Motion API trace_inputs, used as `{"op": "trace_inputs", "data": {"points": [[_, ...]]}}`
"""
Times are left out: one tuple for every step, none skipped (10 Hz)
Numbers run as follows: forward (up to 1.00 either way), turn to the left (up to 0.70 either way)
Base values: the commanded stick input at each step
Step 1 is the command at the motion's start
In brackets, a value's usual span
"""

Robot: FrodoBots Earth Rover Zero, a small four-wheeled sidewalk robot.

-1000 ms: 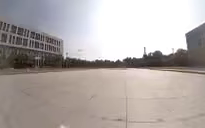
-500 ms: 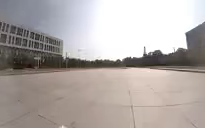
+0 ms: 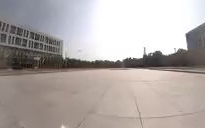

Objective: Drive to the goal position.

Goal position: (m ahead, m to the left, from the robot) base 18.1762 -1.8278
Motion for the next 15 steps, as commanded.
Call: {"op": "trace_inputs", "data": {"points": [[0.7,0.0],[0.7,0.0],[0.7,0.0],[0.7,0.0],[0.7,0.0],[0.7,0.0],[0.7,0.0],[0.7,0.0],[0.7,0.0],[0.7,0.0],[0.7,0.0],[0.7,0.0],[0.7,0.0],[0.7,0.0],[0.7,0.0]]}}
